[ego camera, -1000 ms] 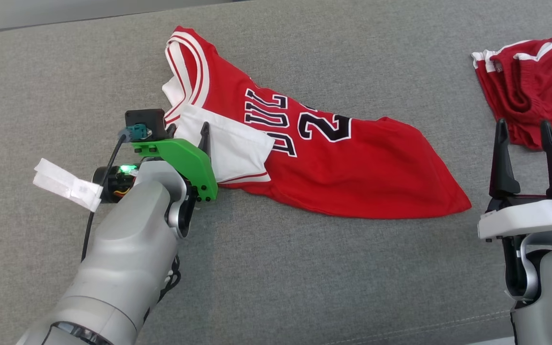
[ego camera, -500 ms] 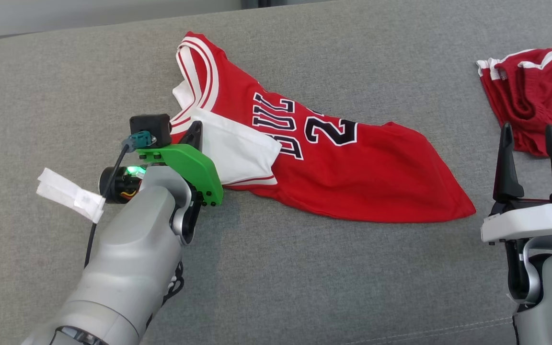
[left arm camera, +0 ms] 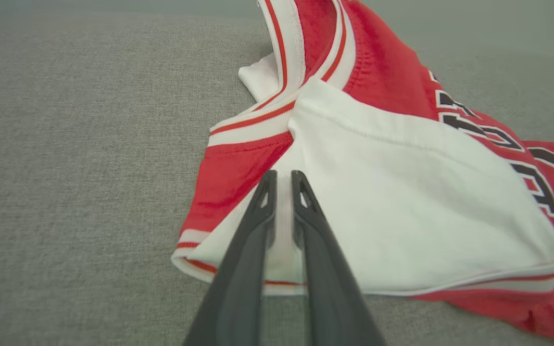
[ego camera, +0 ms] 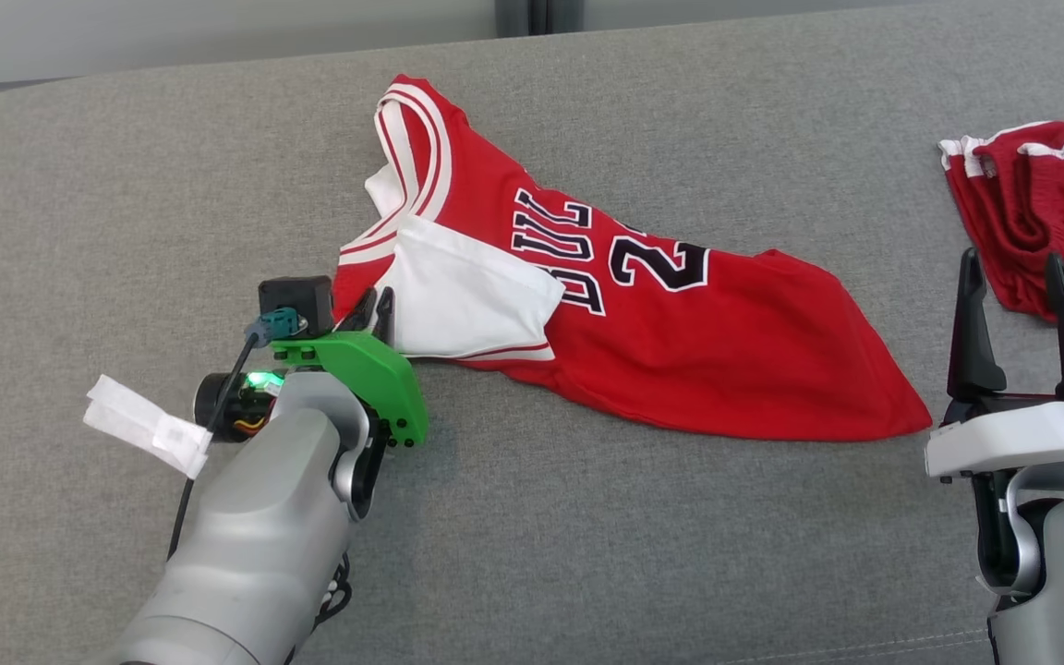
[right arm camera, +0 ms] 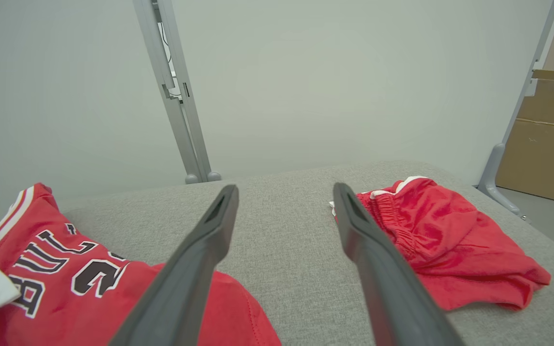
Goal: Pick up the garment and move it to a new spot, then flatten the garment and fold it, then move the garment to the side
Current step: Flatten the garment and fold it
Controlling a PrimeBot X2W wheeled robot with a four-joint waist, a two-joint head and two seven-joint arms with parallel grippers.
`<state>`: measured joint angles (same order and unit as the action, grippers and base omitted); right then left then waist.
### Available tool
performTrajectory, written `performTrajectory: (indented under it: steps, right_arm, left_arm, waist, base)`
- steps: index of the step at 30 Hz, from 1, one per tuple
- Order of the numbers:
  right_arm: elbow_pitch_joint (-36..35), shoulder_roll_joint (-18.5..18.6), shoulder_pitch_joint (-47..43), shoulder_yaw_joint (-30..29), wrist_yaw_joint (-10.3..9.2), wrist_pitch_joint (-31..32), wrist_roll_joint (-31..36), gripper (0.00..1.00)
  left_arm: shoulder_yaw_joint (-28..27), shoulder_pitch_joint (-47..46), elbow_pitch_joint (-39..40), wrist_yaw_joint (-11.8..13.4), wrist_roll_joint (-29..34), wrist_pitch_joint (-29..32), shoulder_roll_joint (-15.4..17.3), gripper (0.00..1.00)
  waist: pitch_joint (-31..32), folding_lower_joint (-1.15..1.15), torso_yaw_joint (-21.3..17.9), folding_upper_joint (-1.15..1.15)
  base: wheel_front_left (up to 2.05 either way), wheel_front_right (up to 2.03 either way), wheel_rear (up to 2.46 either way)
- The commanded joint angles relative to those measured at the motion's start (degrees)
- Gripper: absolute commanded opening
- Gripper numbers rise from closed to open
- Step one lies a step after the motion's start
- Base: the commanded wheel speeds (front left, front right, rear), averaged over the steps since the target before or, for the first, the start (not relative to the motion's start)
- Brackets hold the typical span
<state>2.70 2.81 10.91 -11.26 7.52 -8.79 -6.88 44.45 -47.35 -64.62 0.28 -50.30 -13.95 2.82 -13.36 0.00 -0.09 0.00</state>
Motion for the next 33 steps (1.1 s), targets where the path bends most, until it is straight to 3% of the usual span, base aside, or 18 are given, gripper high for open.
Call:
performTrajectory:
  steps: [1, 13, 14, 15, 16, 18, 28, 33]
  right_arm:
    - [-0.16, 0.15, -0.26, 0.22, -0.07, 0.04, -0.14, 1.00]
    - [0.27, 0.15, -0.95, 0.19, -0.07, -0.34, 0.26, 1.00]
    - [0.40, 0.15, -1.06, 0.20, -0.07, -0.34, 0.26, 1.00]
    - [0.50, 0.15, -1.12, 0.21, -0.07, -0.35, 0.25, 1.00]
    - [0.63, 0.15, -1.18, 0.20, -0.07, -0.39, 0.19, 1.00]
    - [0.82, 0.15, -1.24, 0.31, -0.07, -0.51, 0.01, 1.00]
    - [1.25, 0.15, -2.26, -0.38, -0.07, -0.91, 0.30, 1.00]
    - [1.44, 0.15, -2.80, -0.82, -0.07, -1.05, 0.10, 1.00]
  left_arm:
    - [0.07, 0.57, -0.37, -0.05, -0.23, 0.29, 0.21, 1.00]
    - [0.40, -1.01, -3.14, -2.10, -1.69, 3.30, 0.20, 1.00]
    - [0.59, -1.00, -3.19, -2.41, -1.75, 3.77, 0.20, 0.60]
    - [0.74, -0.95, -3.17, -2.62, -1.86, 3.94, 0.20, 0.45]
    - [0.89, -0.83, -3.01, -2.70, -1.95, 4.21, 0.19, 0.22]
    - [1.33, -0.43, -2.47, -2.32, -2.18, 4.53, 0.19, 0.00]
    - [1.56, 2.57, 2.06, -0.93, -1.99, -0.07, 0.28, 0.00]
    - [0.01, 7.70, 7.19, -0.24, -1.01, -1.28, 1.84, 0.00]
  waist:
    - [-0.23, 0.00, -0.35, 0.00]
    - [-0.36, 0.00, -2.40, 0.00]
    - [-0.21, 0.00, -2.46, 0.00]
    - [-0.08, 0.00, -2.49, 0.00]
    - [0.09, 0.00, -2.50, 0.00]
    - [0.36, 0.00, -2.49, 0.00]
    - [2.19, 0.00, -0.91, 0.00]
    - [3.10, 0.00, 0.11, 0.00]
  base:
    - [0.00, 0.00, 0.00]
    - [0.00, 0.00, 0.00]
    - [0.00, 0.00, 0.00]
    - [0.00, 0.00, 0.00]
    - [0.00, 0.00, 0.00]
    - [0.00, 0.00, 0.00]
    - [0.00, 0.00, 0.00]
    - [0.00, 0.00, 0.00]
